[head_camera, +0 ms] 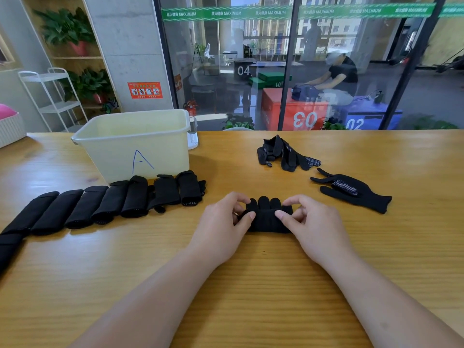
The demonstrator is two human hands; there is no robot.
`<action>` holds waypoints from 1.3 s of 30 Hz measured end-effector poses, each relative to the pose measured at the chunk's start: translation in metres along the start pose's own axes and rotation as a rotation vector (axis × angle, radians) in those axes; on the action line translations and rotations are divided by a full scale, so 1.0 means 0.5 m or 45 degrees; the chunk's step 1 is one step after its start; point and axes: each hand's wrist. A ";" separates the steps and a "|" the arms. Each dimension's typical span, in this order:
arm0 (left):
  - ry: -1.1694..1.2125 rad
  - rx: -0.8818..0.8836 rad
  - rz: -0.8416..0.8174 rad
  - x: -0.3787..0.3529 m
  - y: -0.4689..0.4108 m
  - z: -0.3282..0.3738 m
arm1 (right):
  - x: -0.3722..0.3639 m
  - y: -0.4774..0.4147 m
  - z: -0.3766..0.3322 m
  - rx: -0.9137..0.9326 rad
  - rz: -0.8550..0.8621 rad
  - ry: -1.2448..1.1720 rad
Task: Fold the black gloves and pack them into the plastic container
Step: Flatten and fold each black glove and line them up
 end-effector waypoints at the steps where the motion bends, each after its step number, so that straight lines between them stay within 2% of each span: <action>1: -0.029 -0.025 0.014 -0.002 -0.002 -0.001 | -0.003 0.000 0.000 0.018 0.038 0.052; 6: -0.144 -0.179 0.017 -0.006 -0.009 -0.004 | -0.008 0.007 -0.008 0.183 0.165 0.270; 10: -0.191 -0.258 -0.061 -0.003 -0.005 -0.008 | -0.006 0.011 -0.011 0.274 0.182 0.374; 16: -0.467 -0.315 -0.248 0.003 0.006 -0.002 | 0.006 0.019 -0.011 0.306 0.037 0.564; 20: -0.464 -0.262 -0.265 0.007 0.007 0.003 | 0.019 0.030 -0.012 0.387 -0.124 0.554; 23: -0.348 -0.178 -0.235 0.012 0.009 0.007 | 0.024 0.029 -0.003 0.367 -0.175 0.468; 31: 0.020 0.012 -0.139 0.022 0.008 0.003 | 0.034 0.023 0.014 0.038 -0.208 -0.087; 39: 0.083 0.144 0.006 0.006 -0.004 0.005 | 0.023 0.017 -0.006 0.003 -0.083 -0.113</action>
Point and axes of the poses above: each hand's wrist, its own y-axis away from the middle knuckle, its own x-axis out of the back of the hand, z = x × y, and after that the axes turned 14 degrees about y, right-handed
